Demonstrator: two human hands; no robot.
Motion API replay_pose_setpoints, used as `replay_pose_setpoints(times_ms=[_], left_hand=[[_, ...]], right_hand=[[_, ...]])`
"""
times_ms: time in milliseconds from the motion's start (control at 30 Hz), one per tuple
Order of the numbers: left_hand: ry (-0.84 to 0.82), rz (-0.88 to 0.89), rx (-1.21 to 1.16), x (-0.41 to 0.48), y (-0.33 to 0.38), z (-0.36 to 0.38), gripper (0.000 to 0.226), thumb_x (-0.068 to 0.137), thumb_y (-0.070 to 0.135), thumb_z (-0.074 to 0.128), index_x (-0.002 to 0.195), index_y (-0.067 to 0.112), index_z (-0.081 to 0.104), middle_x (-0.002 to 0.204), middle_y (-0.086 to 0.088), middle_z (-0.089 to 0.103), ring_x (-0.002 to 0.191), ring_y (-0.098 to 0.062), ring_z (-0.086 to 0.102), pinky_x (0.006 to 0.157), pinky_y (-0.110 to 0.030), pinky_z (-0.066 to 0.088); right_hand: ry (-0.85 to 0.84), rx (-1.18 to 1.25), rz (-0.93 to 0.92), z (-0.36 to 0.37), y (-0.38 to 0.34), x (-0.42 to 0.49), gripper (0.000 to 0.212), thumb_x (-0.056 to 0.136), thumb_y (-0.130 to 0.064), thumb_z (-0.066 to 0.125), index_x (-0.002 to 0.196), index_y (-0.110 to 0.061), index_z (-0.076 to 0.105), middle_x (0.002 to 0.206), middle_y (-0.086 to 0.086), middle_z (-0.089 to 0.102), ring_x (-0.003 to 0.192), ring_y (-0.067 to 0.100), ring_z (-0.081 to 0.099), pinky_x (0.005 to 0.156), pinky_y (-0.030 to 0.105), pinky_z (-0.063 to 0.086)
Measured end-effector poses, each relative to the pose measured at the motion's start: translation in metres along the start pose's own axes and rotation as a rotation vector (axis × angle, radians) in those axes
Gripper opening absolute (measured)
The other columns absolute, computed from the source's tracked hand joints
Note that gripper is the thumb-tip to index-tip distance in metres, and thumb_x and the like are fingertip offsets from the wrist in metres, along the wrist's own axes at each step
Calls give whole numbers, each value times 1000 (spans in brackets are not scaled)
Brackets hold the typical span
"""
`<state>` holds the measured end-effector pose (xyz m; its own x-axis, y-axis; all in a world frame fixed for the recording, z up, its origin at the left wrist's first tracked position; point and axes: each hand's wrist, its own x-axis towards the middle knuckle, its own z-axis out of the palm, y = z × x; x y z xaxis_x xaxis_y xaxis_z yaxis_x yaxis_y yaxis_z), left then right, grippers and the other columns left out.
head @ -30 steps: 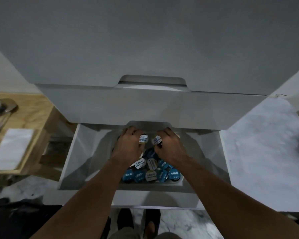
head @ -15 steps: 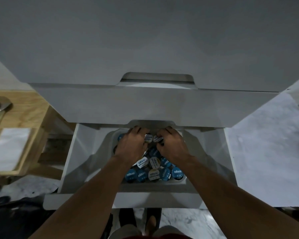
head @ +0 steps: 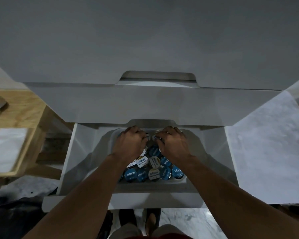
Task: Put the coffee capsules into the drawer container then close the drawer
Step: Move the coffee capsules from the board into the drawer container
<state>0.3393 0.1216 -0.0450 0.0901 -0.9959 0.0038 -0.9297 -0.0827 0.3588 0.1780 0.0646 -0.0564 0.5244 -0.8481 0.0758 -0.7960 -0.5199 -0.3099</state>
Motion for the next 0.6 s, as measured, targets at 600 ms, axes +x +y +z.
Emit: replay_pose_setpoints(times_ms=[600], left_hand=[[-48,25,60,2,-2,-1,19,90,16,54,104,13,65,105,-5,62,95,-22,60,82,-38,54]], right_hand=[[-88,-126,-25,-2,-9,0,18,85,-21,63,101,-17,70,101,7,70,98,32,62,87,45,49]])
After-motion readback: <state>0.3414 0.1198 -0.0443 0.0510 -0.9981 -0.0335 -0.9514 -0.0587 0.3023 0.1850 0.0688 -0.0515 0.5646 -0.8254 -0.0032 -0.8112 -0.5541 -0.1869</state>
